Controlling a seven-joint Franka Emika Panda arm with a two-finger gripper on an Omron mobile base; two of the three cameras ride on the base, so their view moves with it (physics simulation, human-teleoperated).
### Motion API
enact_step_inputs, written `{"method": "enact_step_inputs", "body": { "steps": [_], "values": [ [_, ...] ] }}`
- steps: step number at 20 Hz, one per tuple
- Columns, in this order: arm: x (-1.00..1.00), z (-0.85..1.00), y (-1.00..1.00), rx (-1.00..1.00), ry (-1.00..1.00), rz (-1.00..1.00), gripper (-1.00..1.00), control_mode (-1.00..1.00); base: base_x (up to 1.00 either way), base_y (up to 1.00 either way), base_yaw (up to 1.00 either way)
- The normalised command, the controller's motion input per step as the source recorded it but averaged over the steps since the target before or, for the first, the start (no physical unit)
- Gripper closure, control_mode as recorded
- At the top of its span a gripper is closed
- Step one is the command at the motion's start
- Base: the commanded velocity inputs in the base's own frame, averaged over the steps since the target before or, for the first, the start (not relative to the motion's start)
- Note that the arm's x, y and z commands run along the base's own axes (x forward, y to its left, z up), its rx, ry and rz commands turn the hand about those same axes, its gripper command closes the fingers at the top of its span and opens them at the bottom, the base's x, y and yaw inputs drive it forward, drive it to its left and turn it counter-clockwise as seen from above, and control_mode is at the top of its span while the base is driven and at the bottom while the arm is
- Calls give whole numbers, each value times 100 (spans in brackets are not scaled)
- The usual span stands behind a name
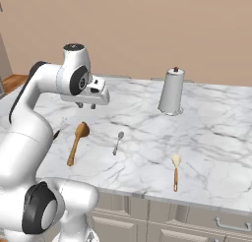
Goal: Organize the utensils by type. Pick up the wooden spoons from the counter and place them in the open cabinet. Then pick up the metallic utensils from the counter and place them in the open drawer.
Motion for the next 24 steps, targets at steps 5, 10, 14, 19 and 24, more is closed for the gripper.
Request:
{"method": "enact_step_inputs", "body": {
  "steps": [5, 10, 14, 19, 24],
  "values": [
    [0, -14, 10, 0, 0, 0, -100, -100, 0, 0, 0],
    [0, -33, 32, 0, 0, 0, -100, -100, 0, 0, 0],
    [0, -47, 34, 0, 0, 0, -100, -100, 0, 0, 0],
    [1, -60, 33, 0, 6, 0, -100, -100, 0, 0, 0],
    [13, -64, 35, 0, 9, 0, -100, -100, 0, 0, 0]
  ]
}}
